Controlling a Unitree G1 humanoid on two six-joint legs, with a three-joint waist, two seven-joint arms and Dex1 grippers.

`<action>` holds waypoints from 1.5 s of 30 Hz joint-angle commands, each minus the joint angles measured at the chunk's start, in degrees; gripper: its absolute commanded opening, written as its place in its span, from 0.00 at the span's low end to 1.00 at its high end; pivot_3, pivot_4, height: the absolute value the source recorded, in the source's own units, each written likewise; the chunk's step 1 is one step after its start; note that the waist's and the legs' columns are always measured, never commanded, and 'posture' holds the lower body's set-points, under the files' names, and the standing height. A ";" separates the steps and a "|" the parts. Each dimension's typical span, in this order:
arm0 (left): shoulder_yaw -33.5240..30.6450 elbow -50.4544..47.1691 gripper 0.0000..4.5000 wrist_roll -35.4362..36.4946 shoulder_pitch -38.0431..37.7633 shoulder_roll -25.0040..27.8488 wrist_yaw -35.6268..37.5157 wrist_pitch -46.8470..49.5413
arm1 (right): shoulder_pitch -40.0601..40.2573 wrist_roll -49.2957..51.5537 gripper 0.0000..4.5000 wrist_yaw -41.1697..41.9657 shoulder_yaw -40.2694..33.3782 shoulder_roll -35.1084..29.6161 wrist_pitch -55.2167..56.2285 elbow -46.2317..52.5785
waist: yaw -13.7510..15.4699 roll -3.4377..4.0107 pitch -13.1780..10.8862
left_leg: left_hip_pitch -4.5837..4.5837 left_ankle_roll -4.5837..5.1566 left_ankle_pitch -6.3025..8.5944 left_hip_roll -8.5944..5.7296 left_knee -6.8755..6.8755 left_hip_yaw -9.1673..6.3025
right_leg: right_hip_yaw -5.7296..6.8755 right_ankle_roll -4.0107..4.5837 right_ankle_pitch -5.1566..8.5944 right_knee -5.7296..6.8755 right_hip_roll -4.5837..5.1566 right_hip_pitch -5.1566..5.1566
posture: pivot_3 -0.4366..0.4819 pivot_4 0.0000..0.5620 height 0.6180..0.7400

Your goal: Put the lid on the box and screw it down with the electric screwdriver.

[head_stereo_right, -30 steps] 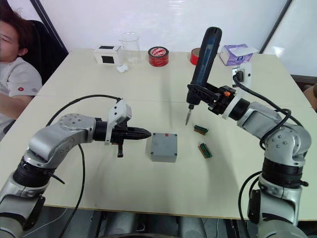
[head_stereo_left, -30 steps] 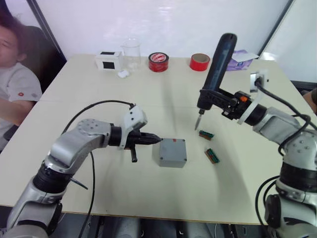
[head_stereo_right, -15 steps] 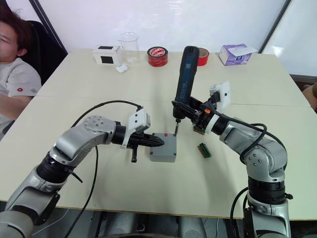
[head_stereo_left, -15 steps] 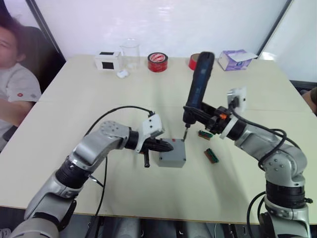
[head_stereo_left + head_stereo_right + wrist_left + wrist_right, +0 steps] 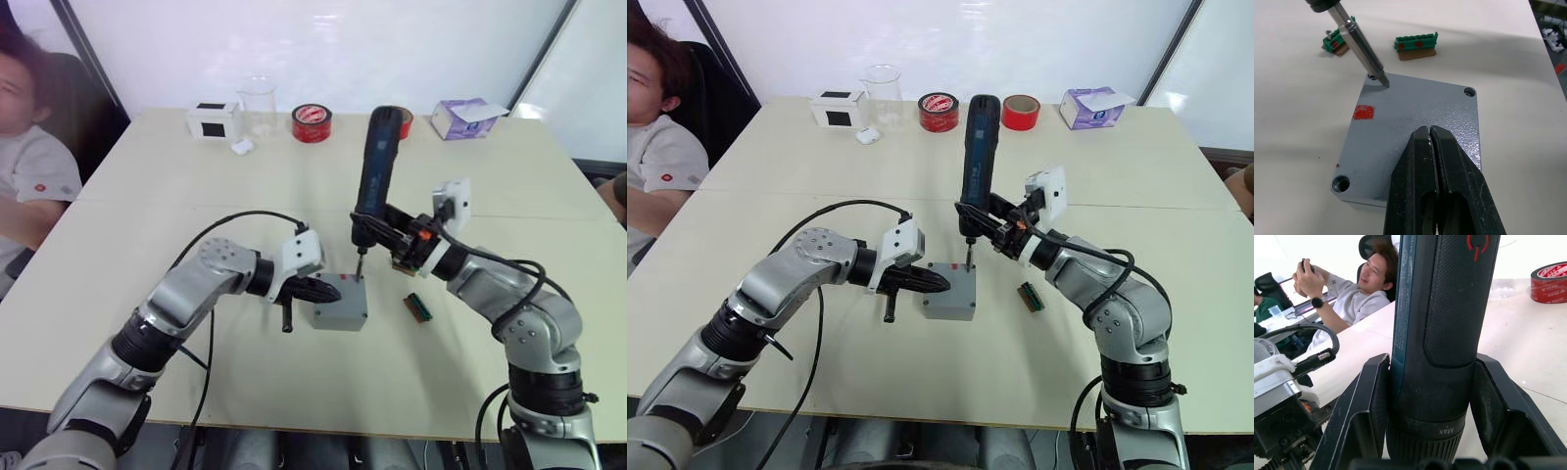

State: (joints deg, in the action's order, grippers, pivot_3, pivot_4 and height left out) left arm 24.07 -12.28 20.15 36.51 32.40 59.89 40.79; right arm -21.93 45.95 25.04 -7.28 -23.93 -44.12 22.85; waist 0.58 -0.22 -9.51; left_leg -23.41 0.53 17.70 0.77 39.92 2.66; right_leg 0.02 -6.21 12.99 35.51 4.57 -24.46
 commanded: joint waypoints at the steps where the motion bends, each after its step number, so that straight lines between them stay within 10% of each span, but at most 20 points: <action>1: 1.03 -0.78 0.00 -1.23 -0.20 0.12 0.32 0.18 | -0.53 -0.74 0.41 0.88 -0.67 -0.52 2.36 2.18 | 0.00 0.00 0.00 | 0.00 0.00 0.00 0.00 0.00 0.00 | 0.00 0.00 0.00 0.00 0.00 0.00 | 0.48 0.27 1.00; 45: 3.75 0.33 0.00 -6.10 -1.71 0.57 1.52 -1.66 | 11.00 -11.90 0.41 4.81 7.56 -3.46 6.70 2.69 | 0.00 -0.35 0.72 | 1.16 0.04 0.04 0.08 -0.22 -0.04 | 0.01 0.24 0.17 -0.22 -0.03 1.16 | 0.48 0.27 1.00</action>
State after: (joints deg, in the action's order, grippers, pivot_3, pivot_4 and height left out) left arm 26.26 -12.45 15.49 35.97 32.25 61.29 38.40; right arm -13.42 35.01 29.47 -2.83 -27.35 -34.59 27.86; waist 0.58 -0.57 -8.80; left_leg -22.25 0.57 17.74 0.86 39.70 2.62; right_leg 0.02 -5.97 13.16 35.29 4.54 -23.30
